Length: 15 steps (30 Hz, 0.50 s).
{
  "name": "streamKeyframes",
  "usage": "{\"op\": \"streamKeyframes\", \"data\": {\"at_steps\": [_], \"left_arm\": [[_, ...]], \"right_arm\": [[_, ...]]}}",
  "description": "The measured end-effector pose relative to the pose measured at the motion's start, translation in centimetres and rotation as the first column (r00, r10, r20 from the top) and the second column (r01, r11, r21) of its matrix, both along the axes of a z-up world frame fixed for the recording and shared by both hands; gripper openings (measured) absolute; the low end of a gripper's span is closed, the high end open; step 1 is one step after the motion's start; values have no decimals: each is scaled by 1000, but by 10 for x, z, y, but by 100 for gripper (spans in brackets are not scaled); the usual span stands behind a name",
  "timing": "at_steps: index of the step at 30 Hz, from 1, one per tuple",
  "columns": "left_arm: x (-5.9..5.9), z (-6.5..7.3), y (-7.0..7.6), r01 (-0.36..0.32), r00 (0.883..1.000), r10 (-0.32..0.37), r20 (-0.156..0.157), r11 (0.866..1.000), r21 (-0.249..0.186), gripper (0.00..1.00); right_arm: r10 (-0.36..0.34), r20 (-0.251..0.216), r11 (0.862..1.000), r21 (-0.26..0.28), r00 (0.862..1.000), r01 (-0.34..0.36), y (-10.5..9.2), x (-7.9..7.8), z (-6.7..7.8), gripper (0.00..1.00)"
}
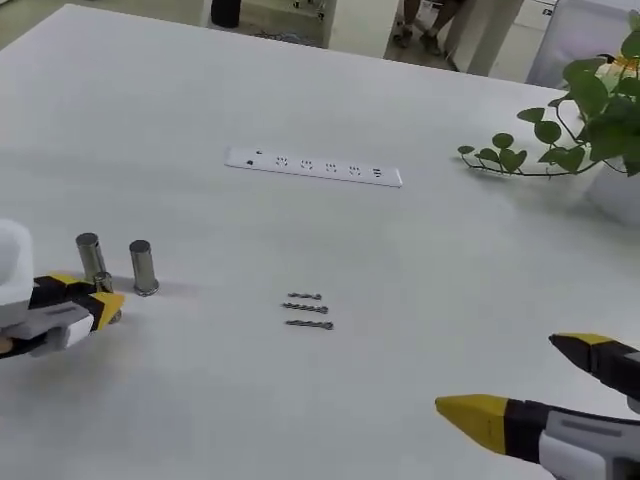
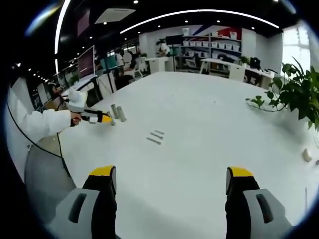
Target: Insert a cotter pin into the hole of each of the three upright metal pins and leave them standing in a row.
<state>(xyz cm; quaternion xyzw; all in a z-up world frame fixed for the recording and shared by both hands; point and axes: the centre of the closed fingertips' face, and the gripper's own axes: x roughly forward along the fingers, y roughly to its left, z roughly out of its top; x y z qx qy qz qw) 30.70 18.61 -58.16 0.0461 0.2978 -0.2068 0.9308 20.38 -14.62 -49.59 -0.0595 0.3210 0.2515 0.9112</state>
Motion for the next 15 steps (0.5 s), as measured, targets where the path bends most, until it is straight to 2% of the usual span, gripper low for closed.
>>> {"op": "streamKeyframes", "data": {"at_steps": [4, 7, 8, 10, 13, 15], "left_arm": [[0, 0, -1, -2, 1000, 2, 4, 1000, -3, 7], [1, 0, 1, -10, 1000, 10, 10, 1000, 16, 6], [2, 0, 2, -46, 999, 46, -3, 999, -10, 6], [3, 1, 2, -63, 998, 63, -6, 998, -31, 6], [2, 1, 1, -67, 998, 66, -14, 997, -43, 6], [1, 1, 1, -64, 998, 63, -18, 997, -34, 5]], "right_arm": [[-6, -2, 1000, -2, 1000, 6, -1, -1, 0, 89], [-5, -1, 1000, -2, 1000, 5, -1, -2, 1, 89], [-4, 1, 1000, -1, 1000, 4, -1, -2, 1, 89], [-4, 4, 1000, -2, 1000, 4, -1, -1, 3, 89], [-3, 10, 1000, -2, 1000, 3, 0, 0, 4, 89], [-4, 14, 1000, -3, 1000, 4, 1, 2, 5, 90]]}}
